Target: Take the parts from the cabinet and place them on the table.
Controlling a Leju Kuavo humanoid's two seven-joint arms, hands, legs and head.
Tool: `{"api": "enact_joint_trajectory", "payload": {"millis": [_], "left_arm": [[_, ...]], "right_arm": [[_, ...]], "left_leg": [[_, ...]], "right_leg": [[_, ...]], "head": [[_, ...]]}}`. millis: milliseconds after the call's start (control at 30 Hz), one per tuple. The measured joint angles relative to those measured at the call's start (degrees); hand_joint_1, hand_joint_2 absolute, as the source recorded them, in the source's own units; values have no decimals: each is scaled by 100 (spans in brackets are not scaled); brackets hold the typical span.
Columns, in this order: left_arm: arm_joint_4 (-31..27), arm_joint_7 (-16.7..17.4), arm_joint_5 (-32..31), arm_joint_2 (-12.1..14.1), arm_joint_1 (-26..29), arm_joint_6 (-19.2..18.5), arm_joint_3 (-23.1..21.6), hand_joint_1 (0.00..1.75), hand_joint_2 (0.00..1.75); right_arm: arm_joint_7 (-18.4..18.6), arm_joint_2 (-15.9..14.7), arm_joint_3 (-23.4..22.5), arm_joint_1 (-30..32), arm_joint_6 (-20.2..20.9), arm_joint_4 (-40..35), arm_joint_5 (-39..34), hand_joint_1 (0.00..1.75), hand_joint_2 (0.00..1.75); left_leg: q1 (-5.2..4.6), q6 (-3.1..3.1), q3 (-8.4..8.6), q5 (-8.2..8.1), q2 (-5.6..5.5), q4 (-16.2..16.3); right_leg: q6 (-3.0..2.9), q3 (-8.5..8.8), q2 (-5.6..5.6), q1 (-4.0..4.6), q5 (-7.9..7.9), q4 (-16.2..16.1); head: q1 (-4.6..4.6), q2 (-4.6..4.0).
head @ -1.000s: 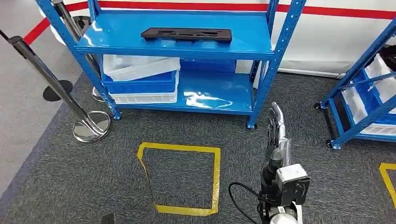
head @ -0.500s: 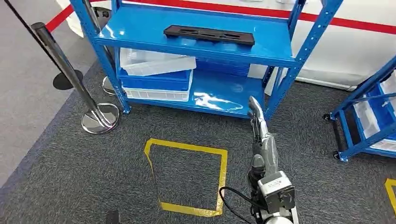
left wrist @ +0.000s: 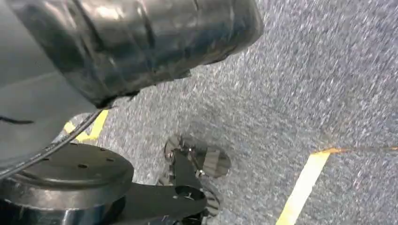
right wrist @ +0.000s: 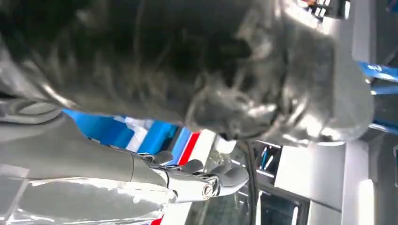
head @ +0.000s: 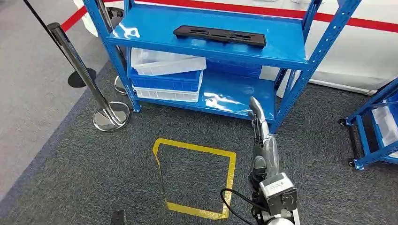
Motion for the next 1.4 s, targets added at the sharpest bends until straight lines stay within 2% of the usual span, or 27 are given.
{"api": "enact_joint_trajectory", "payload": {"millis": [33, 100, 133, 167, 233, 267, 300, 333, 400, 467, 500, 567, 600, 633, 667, 767, 833, 900, 967, 1000, 1100, 1133, 1167, 1200, 1267, 1333, 1400], "left_arm": [[0, 2, 0, 0, -5, 0, -13, 0, 0], [0, 11, 4, 2, 2, 0, -22, 0, 0], [0, 15, 7, 2, 8, 0, -24, 0, 0], [0, 15, 7, 2, 9, 0, -28, 0, 0], [0, 6, 7, 4, 1, 2, -39, 0, 0], [0, -7, 4, 4, -8, 2, -46, 0, 0], [0, -15, 4, 4, -27, 2, -63, 0, 0], [0, -26, 4, 7, -41, 2, -76, 0, 0], [0, -42, 4, 20, -34, 0, -94, 0, 0], [0, -55, 2, 20, -33, 0, -114, 0, 0], [0, -59, 0, 20, -41, 0, -116, 0, 0], [0, -59, -2, 22, -53, -2, -120, 0, 0], [0, -59, -2, 22, -52, -4, -138, 0, 0], [0, -59, -2, 24, -50, -4, -159, 0, 0], [0, -59, -2, 26, -47, -7, -164, 0, 0], [0, -59, -2, 26, -47, -20, -168, 0, 0], [0, -59, -2, 28, -59, -26, -179, 0, 0], [0, -59, -2, 28, -57, -26, -181, 0, 0], [0, -59, -4, 35, -59, -30, -184, 0, 0], [0, -59, -4, 35, -65, -35, -184, 0, 0], [0, -55, -2, 37, -62, -52, -190, 0, 0], [0, -52, -2, 37, -49, -55, -192, 0, 0], [0, -52, -2, 37, -40, -57, -194, 0, 0], [0, -52, -2, 39, -41, -59, -197, 0, 0], [0, -52, -2, 50, -49, -63, -199, 0, 0], [0, -52, -2, 50, -66, -68, -207, 0, 0], [0, -52, -2, 50, -63, -68, -212, 0, 0]], "right_arm": [[-24, -2, 2, -3, -11, 0, -28, 0, 0], [-30, -2, 4, 6, -22, 4, -66, 0, 0], [-37, -2, 7, 6, -24, 2, -68, 0, 0], [-39, -2, 9, 7, -24, 4, -68, 0, 0], [-41, -2, 11, 6, -24, 4, -68, 0, 0], [-48, -2, 11, 6, -24, 2, -65, 0, 0], [-55, -2, 11, 3, -26, 2, -66, 0, 0], [-59, -2, 11, 1, -31, 2, -66, 0, 0], [-59, -2, 17, 3, -28, 2, -66, 0, 0], [-61, -2, 17, 0, -28, 2, -63, 0, 0], [-61, -2, 17, -3, -31, 4, -63, 0, 0], [-63, -2, 20, 9, -31, 15, -68, 0, 0], [-63, -2, 22, 13, -31, 28, -70, 0, 0], [-63, -2, 26, 14, -31, 41, -72, 0, 0], [-63, -2, 28, 17, -31, 50, -74, 0, 0], [-63, -4, 31, 14, -31, 55, -74, 0, 0], [-65, -2, 33, 2, -31, 68, -85, 0, 0], [-70, -7, 35, 15, -31, 70, -87, 0, 0], [-70, 0, 35, 11, -31, 68, -90, 0, 0], [-72, 0, 35, 4, -31, 70, -90, 0, 0], [-72, 0, 35, 8, -26, 74, -92, 0, 0], [-72, 0, 35, 8, -26, 81, -92, 0, 0], [-72, 0, 35, 11, -28, 87, -94, 0, 0], [-72, 0, 35, 10, -26, 90, -94, 0, 0], [-72, 0, 35, 7, -26, 92, -105, 0, 0], [-74, 0, 35, 4, -26, 96, -135, 0, 0], [-76, 0, 37, 6, -26, 98, -146, 0, 0]], "left_leg": [[48, -49, -223, -232, 28, 464], [115, -112, -602, -514, 47, 1223], [148, -143, -649, -459, 54, 1306], [173, -166, -554, -286, 63, 1108], [210, -193, -63, 218, 101, 152], [221, -197, 160, 304, 131, -329], [161, -178, 234, 220, 129, -418], [158, -109, 207, 240, 112, -406], [134, -48, 191, 239, 94, -410], [174, 50, 259, 298, 98, -523], [165, 105, 273, 290, 96, -533], [141, 153, 281, 275, 97, -530], [126, 171, 287, 263, 96, -528], [118, 185, 296, 251, 90, -518], [116, 184, 316, 231, 77, -509], [116, 148, 385, 125, 32, -445], [76, 81, 325, 81, 20, -371], [92, 29, 331, 84, 22, -411], [112, -41, 338, -1, 40, -357], [106, -79, 264, -91, 58, -160], [144, -157, -468, -555, 77, 1127], [150, -163, -653, -546, 82, 1368], [153, -164, -684, -384, 85, 1310], [155, -157, -584, -106, 87, 989], [155, -118, -164, 507, 98, -29], [101, -59, 13, 404, 97, -366], [92, 0, -10, 365, 94, -349]], "right_leg": [[-17, -2, -20, -1, -9, 2], [-29, -9, -56, -4, -19, 15], [-26, -8, -62, -17, -21, 19], [-16, -3, -64, -30, -28, 21], [25, 21, -63, -59, -53, 34], [56, 36, -65, -67, -72, 39], [97, 19, -63, -36, -74, 47], [133, 5, -64, -38, -59, 38], [194, 21, -73, -34, -39, -7], [245, 4, -66, -67, -120, 61], [240, -105, -59, -56, -290, 308], [237, -547, -38, -36, -677, 1202], [240, -740, -27, -35, -758, 1547], [242, -844, -26, -34, -729, 1691], [239, -816, -26, -34, -554, 1571], [181, -301, -13, -33, 186, 334], [145, -195, 8, -1, 21, 118], [111, -211, 14, 21, 10, 156], [55, -129, 8, -37, 17, 81], [21, -87, 0, -46, -5, 65], [-25, -28, -28, -42, -58, 65], [-24, -5, -26, -43, -81, 66], [-20, 35, -21, -46, -106, 66], [-11, 83, -15, -48, -141, 66], [26, 199, -11, -52, -219, 65], [97, 199, -1, -17, -267, 76], [145, 208, -8, -26, -266, 10]], "head": [[3, 0], [0, 0], [3, 0], [1, 0], [0, 0], [-2, 0], [-8, 0], [-8, 0], [-2, 0], [3, 0], [11, 0], [20, 0], [11, 0], [16, 0], [13, 0], [20, 0], [16, 0], [0, 0], [5, 0], [-36, 0], [-54, 0], [-56, 0], [-59, 0], [-56, 0], [-56, 0], [-63, 0], [-48, 0]]}}
